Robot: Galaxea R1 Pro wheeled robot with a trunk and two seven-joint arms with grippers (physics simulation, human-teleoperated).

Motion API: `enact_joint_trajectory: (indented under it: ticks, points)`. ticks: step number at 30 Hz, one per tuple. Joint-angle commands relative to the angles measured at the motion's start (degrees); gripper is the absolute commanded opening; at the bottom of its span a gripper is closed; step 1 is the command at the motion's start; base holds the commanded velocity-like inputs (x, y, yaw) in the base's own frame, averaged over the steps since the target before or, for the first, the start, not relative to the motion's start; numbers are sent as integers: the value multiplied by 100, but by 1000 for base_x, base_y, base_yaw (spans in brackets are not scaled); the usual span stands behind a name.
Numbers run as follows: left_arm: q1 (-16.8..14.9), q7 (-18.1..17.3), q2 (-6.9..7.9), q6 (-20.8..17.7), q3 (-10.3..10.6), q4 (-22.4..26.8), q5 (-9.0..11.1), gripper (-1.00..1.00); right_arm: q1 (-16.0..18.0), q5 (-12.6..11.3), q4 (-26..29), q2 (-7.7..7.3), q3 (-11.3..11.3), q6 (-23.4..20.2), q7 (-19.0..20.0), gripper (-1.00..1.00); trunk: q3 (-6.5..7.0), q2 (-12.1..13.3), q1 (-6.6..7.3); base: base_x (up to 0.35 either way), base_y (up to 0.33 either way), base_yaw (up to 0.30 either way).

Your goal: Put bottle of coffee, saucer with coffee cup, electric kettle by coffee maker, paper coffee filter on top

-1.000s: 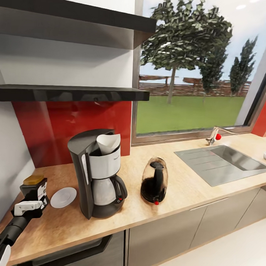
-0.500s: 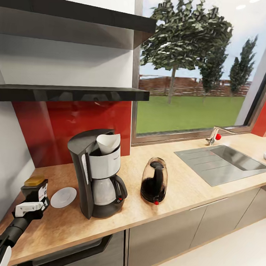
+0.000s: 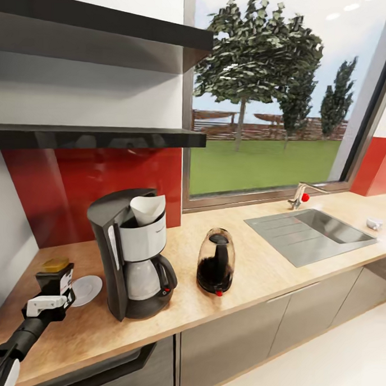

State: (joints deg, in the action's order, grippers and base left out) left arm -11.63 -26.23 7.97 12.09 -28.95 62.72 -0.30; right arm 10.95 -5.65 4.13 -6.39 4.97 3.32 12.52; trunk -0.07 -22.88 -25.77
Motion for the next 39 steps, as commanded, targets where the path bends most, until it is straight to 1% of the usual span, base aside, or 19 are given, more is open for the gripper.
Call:
enact_joint_trajectory:
  ticks: [1,8,14,18,23,27,31,39]
  points:
    - [4,-31,-4,21,-14,-3,-14,-100,3,-59,-9,-2,48,20,17,100,4,-4,-2,-54,0,-201]
    - [86,-33,-14,29,-14,54,-31,-100,3,-59,-9,-4,48,20,14,100,25,-4,-2,-222,0,-124]
    - [104,-35,-15,23,-14,30,-32,-100,3,-59,-9,-10,48,20,14,100,26,-4,-2,-33,0,-7]
    - [107,-40,-45,22,-9,0,-32,-100,3,-59,-9,-11,48,20,14,100,26,-4,-2,-2,0,-32]
    - [114,-40,-74,21,-13,-8,-34,-100,3,-59,-9,-11,51,20,14,100,26,-4,-2,-15,-4,-213]
    - [165,-41,-76,24,-8,-9,-35,-100,3,-58,-9,-11,53,20,14,100,26,-4,-2,-184,-114,-213]
    - [192,-41,-76,29,-6,-6,-32,-100,3,-59,-9,-11,54,20,14,100,26,-4,-2,-131,-87,-40]
    - [204,-42,-76,27,-6,-6,-32,-100,3,-57,-9,-11,56,20,14,100,26,-4,-2,-11,-7,-3]
